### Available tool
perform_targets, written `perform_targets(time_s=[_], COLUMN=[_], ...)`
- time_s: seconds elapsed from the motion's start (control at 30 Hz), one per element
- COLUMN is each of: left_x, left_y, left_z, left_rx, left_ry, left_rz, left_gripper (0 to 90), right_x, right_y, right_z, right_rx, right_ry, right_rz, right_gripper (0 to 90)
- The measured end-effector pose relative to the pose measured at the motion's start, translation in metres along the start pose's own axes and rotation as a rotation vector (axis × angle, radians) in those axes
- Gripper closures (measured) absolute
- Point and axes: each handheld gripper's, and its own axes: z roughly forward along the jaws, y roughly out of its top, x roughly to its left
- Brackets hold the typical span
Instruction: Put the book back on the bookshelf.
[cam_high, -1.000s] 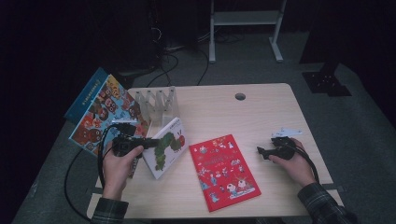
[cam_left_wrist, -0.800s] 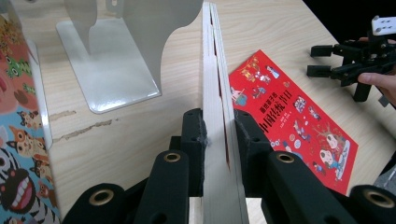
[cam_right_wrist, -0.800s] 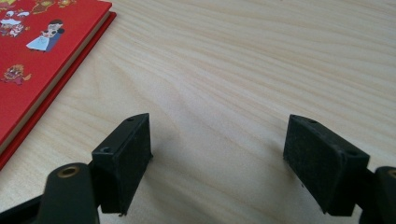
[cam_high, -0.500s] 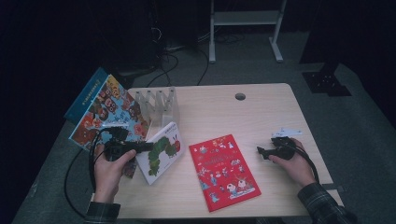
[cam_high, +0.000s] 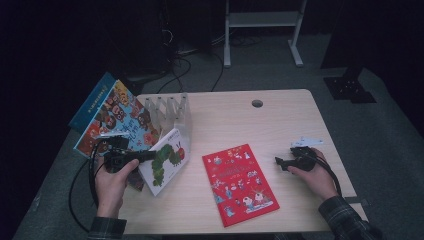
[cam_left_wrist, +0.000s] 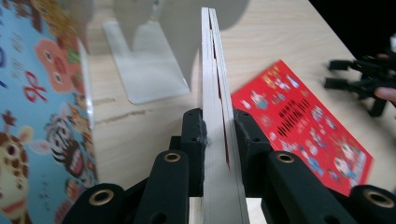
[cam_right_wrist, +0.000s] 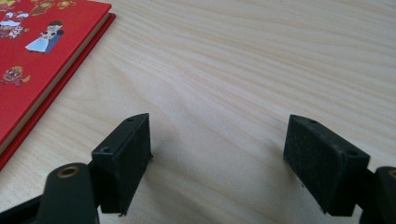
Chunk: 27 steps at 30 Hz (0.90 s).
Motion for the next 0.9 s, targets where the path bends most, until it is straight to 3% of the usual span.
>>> perform_targets(time_s=[0.17,0.33,0.47,0.9], left_x=[0.002,0.003,-0.002,0.004], left_y=[0.008,0.02,0.029,0.052], left_z=[0.01,0.023,0.033,0.065], left_rx=[-0.024,-0.037,-0.038,-0.068], left_ry=[0.059,0.05,0.082,0.126], left_rz=[-0.002,-0.007,0.012,0.009], left_gripper=[75.6,75.6,75.6,75.5], right_x=[0.0,0.0,0.0,0.0], right_y=[0.0,0.0,0.0,0.0], right_z=[0.0,0.0,0.0,0.0], right_rx=[-0.001,-0.001,-0.001,-0.002], right_ry=[-0.001,0.0,0.001,0.001], right_rz=[0.0,0.0,0.0,0.0], right_gripper=[21.7,21.8,21.8,21.8])
